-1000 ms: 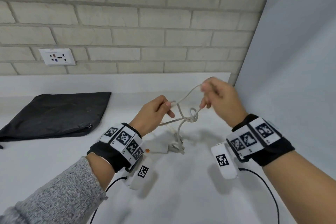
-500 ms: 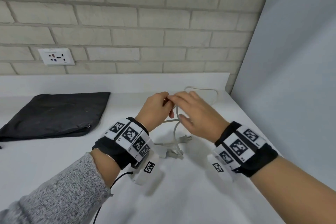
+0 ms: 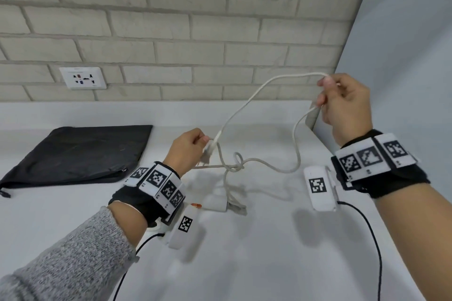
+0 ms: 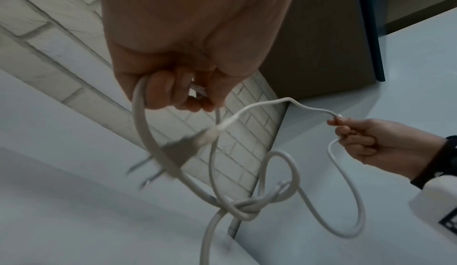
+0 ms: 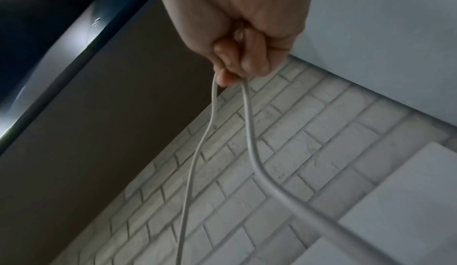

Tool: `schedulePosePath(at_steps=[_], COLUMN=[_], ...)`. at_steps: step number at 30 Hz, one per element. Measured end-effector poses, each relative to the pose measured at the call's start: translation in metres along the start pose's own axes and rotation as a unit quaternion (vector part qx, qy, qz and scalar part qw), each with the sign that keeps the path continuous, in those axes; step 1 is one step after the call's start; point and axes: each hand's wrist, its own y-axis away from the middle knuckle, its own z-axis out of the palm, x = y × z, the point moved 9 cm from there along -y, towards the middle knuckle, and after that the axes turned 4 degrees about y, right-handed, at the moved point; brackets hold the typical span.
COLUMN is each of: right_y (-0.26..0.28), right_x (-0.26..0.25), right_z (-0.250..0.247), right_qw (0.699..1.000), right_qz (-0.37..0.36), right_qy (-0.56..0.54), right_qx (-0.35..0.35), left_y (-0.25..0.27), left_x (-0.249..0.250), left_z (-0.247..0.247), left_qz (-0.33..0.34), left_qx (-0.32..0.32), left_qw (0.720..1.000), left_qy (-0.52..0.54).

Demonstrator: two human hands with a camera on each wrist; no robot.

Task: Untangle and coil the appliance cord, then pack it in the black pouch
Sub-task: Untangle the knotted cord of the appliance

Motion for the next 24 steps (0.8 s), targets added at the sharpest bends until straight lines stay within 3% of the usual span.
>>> schedulePosePath(at_steps=[3, 6, 12, 15, 17, 19, 21, 24], right_y=[-0.004, -0.003, 0.004, 0.015, 0.030, 0.040, 0.060, 0.095], right_x=[0.018, 0.028, 0.053, 0.064, 0.069, 0.061, 0.039, 0.026], right_z=[-0.018, -0.015, 0.026, 0.057, 0.077, 0.087, 0.099, 0.117], right_qw=[0.981, 0.979, 0.983, 0.968, 0.925, 0.885, 0.896, 0.877], right_qz=[0.129, 0.160, 0.179, 0.184, 0.152, 0.055, -0.017, -0.066], right_qy=[-0.117, -0.101, -0.003, 0.046, 0.185, 0.325, 0.294, 0.274], right_qx=[0.081, 0.077, -0.029, -0.165, -0.296, -0.330, -0.333, -0.389], left_y=[-0.001, 0.001, 0.008, 0.012, 0.013, 0.014, 0.014, 0.014], left_x=[-0.008, -0.005, 0.015, 0.022, 0.024, 0.026, 0.030, 0.036], left_z=[-0.004, -0.003, 0.007, 0.008, 0.009, 0.008, 0.007, 0.007], left_qz=[-0.014, 0.011, 0.081, 0.104, 0.117, 0.123, 0.135, 0.141], left_qx=[0.008, -0.013, -0.092, -0.107, -0.107, -0.098, -0.092, -0.087], left_qw=[1.000, 1.000, 0.991, 0.986, 0.986, 0.986, 0.984, 0.985], left_qy=[-0.011, -0.008, 0.055, 0.069, 0.061, 0.061, 0.070, 0.052])
